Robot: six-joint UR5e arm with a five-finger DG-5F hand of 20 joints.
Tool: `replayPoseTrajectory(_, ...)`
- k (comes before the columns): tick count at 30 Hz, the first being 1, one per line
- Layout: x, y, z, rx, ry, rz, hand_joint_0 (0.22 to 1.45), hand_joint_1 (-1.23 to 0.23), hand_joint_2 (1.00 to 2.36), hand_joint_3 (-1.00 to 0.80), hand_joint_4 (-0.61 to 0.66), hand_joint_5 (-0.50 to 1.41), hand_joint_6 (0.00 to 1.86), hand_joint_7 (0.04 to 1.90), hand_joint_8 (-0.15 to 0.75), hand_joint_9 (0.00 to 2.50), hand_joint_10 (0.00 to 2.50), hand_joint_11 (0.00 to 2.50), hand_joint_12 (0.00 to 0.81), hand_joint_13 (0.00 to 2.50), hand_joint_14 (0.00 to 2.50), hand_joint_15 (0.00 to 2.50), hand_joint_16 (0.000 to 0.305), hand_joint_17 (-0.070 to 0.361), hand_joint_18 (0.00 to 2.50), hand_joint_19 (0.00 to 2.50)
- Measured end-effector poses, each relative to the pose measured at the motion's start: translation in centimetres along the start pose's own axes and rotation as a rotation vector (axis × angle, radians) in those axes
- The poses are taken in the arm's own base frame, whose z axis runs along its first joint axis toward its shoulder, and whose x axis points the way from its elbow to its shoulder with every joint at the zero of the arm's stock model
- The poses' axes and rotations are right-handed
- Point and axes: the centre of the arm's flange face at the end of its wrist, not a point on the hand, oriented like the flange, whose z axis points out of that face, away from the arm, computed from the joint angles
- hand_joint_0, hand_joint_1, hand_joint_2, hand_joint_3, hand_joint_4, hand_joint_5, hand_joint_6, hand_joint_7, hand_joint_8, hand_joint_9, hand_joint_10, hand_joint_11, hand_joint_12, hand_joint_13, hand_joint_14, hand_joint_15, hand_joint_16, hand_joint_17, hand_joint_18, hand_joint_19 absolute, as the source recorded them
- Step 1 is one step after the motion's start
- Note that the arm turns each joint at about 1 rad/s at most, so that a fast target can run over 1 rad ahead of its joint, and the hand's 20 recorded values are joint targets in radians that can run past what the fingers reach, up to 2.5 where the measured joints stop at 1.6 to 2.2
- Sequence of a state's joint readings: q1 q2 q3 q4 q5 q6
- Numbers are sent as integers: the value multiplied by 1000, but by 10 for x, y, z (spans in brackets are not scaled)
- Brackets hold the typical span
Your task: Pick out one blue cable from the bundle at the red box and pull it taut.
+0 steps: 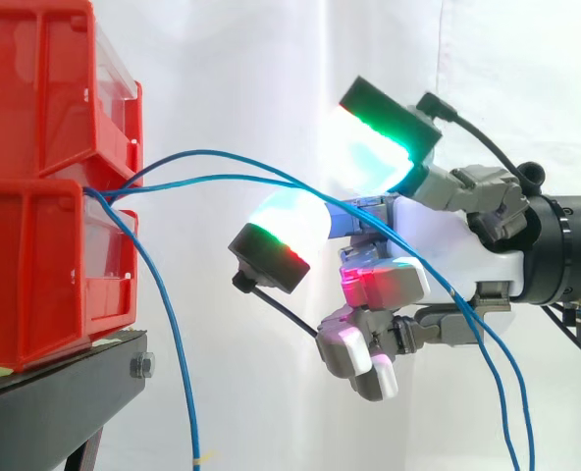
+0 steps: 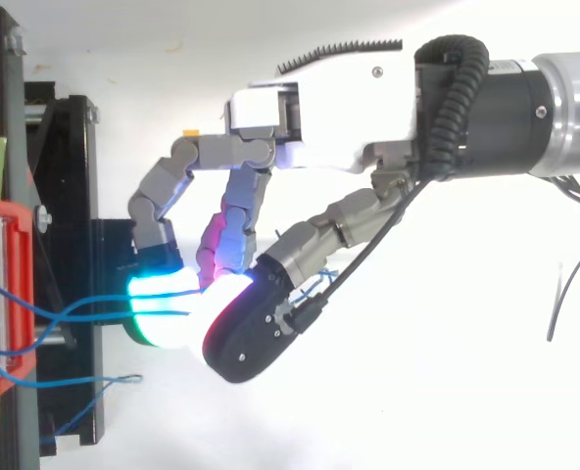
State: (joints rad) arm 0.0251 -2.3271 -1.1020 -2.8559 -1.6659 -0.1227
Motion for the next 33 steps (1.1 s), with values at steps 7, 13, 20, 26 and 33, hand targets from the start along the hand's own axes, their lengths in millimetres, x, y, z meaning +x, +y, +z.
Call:
replayPoseTrajectory(7, -1, 3, 1, -5, -1, 0, 534, -380, 1000, -500, 20, -84, 898, 944, 288, 1382, 30, 883, 351, 1046, 23, 634, 50, 112, 978, 727)
replayPoseTrajectory(13, -1, 4, 1, -2, -1, 0, 595, -513, 1007, -428, 0, -76, 899, 997, 281, 1400, 31, 891, 342, 1036, 27, 657, 48, 108, 947, 721)
replayPoseTrajectory(20, -3, 7, 2, -2, -3, -1, 598, -667, 1015, -332, 6, -75, 906, 1050, 274, 1390, 32, 921, 340, 1049, 25, 661, 48, 107, 942, 715)
replayPoseTrajectory(26, -4, 8, 2, -4, -3, -2, 628, -817, 1019, -263, 23, -78, 922, 1018, 280, 1369, 29, 920, 335, 1056, 26, 689, 47, 105, 950, 717)
replayPoseTrajectory(33, -4, 8, 2, -4, -3, -2, 699, -914, 1019, -285, -19, -68, 929, 1000, 274, 1394, 32, 922, 327, 1069, 28, 695, 46, 104, 962, 687)
